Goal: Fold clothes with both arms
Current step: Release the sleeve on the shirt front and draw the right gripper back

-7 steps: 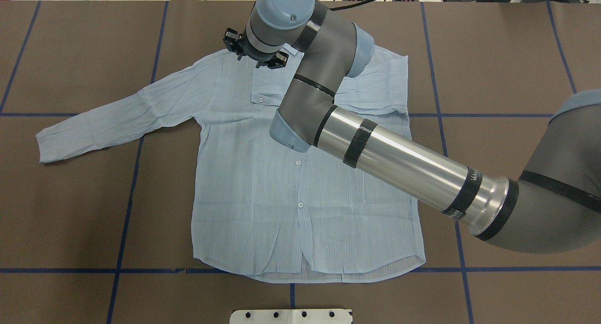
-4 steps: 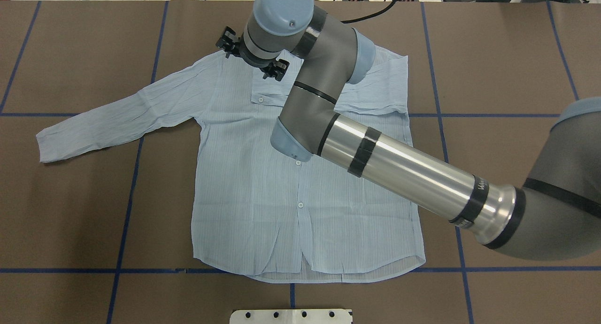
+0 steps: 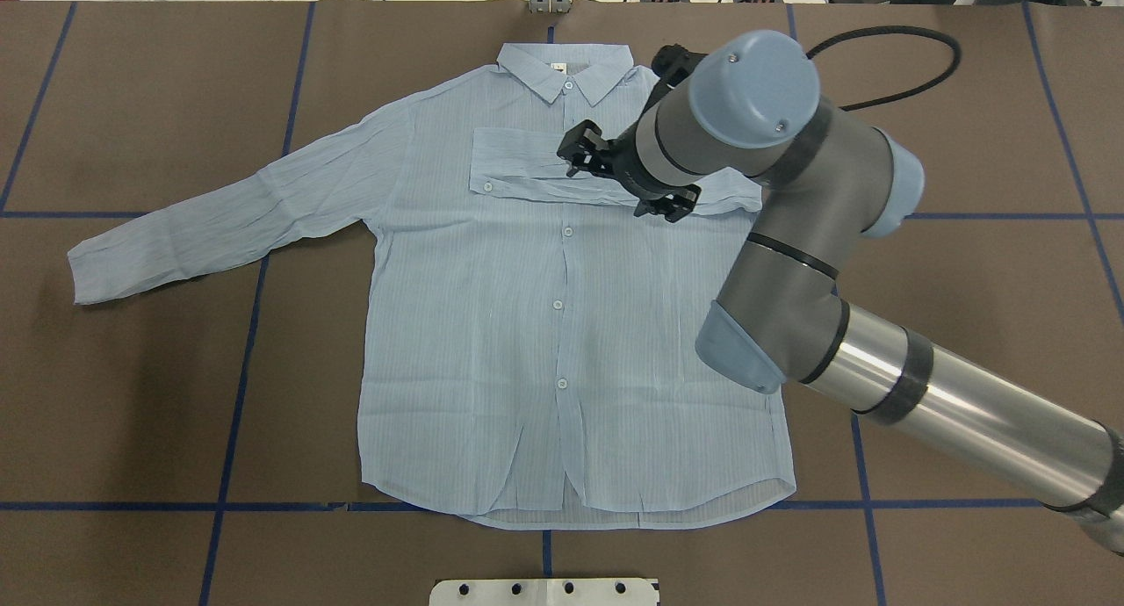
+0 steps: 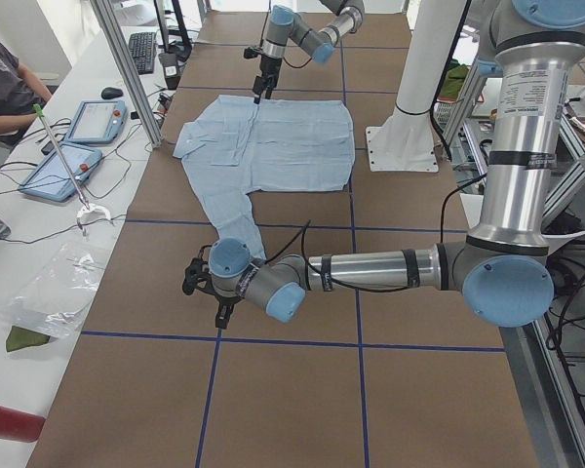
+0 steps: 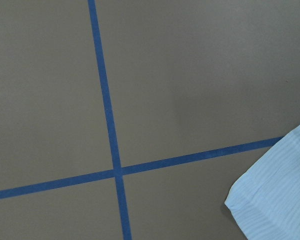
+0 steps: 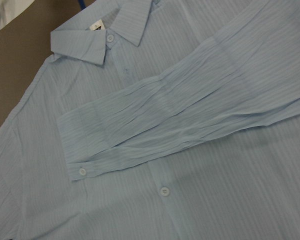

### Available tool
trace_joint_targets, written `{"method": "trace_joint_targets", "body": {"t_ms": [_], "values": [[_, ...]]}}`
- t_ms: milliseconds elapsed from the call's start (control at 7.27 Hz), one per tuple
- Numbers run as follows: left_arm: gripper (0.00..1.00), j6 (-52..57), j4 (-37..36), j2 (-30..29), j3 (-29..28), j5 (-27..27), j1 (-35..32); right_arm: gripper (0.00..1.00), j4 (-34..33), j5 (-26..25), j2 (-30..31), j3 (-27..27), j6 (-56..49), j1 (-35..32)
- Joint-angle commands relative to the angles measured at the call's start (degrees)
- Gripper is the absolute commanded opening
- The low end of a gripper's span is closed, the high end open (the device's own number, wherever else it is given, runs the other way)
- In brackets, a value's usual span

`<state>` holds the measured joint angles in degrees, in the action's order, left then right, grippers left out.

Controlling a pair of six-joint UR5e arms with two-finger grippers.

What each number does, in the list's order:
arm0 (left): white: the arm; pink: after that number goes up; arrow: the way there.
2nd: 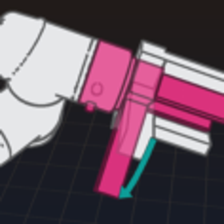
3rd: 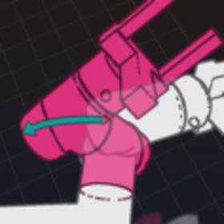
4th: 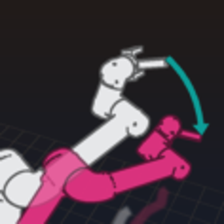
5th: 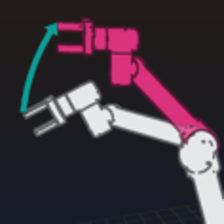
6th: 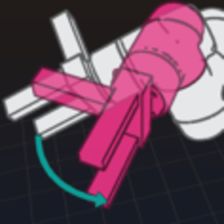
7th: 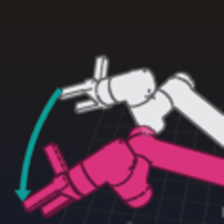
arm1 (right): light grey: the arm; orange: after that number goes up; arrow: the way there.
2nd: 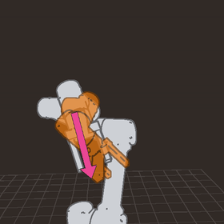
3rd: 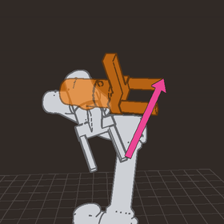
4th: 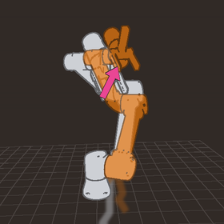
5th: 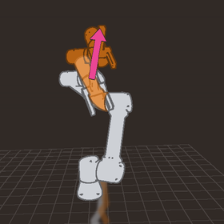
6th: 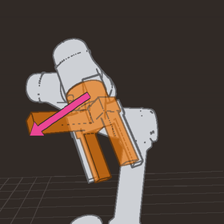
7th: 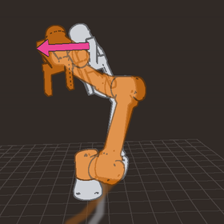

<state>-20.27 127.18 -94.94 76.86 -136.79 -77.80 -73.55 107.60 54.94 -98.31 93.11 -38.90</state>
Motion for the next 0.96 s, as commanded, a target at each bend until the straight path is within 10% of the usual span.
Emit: {"method": "trace_joint_targets", "body": {"t_ms": [0,826], "values": [[0.99,-1.70,0.62,-2.88,-3.37,-0.14,3.43,0.99,-0.89,0.16,9.97,-7.85,-4.05,-0.82],[0.70,-13.92,11.08,-4.11,-8.92,-0.14,11.44,0.99,-0.19,0.07,15.46,-9.62,-6.09,-0.74]]}}
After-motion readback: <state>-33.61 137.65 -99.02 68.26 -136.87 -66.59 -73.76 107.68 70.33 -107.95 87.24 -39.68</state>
